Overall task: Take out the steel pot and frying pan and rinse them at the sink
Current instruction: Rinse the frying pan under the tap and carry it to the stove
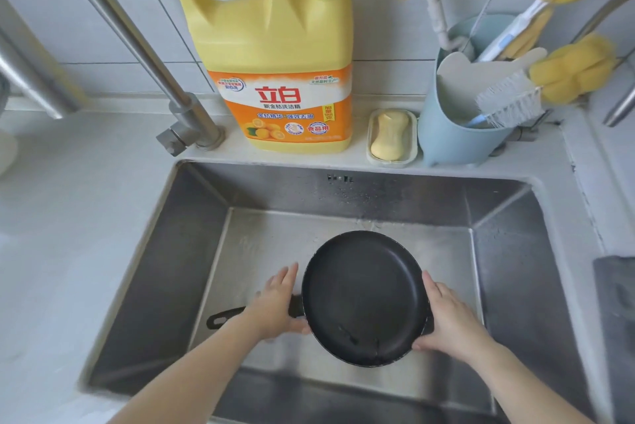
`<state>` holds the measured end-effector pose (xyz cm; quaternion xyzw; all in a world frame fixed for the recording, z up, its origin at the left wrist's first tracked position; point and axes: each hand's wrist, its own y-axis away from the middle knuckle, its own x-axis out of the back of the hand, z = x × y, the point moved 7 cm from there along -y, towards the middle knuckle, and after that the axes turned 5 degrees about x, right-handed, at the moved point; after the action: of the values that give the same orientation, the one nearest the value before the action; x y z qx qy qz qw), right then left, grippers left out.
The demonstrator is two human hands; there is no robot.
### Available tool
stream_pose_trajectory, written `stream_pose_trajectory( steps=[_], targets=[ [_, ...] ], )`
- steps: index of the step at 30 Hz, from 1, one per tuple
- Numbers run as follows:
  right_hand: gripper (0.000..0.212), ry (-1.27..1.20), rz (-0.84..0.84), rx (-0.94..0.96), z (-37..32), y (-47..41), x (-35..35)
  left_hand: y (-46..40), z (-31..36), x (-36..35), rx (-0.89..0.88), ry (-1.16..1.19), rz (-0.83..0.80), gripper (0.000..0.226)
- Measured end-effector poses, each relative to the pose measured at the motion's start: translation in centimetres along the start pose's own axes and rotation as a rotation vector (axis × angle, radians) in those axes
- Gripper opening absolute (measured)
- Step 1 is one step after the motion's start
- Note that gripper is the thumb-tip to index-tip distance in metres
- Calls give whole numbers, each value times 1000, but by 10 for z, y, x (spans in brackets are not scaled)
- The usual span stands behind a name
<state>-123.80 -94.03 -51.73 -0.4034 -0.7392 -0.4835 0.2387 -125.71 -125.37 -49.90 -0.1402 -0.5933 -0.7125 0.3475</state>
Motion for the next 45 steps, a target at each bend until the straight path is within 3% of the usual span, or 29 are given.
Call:
stream_pose_trajectory(
  steps=[3,10,22,29,36,42,45],
  targets=[
    [146,-87,-31,-1,5,3,-2,-14,-9,-19,19,-217,-9,140],
    [154,-301,-74,-14,9,-1,-13,-28,-8,-22,-40,-34,-52,147],
    [150,-427,-91,24,-13,7,8,-4,-5,5,-148,-8,-12,147],
    [141,-416,144,162,-53,66,92,83,32,73,-228,-32,373,142],
    [141,-230,469,372,-97,135,185,188,72,142,-483,-29,900,142],
    [132,-66,798,565,-127,190,264,262,107,192,-570,-72,1191,138],
    [133,-28,957,655,-142,213,299,302,123,217,-584,-124,1358,124]
  ],
)
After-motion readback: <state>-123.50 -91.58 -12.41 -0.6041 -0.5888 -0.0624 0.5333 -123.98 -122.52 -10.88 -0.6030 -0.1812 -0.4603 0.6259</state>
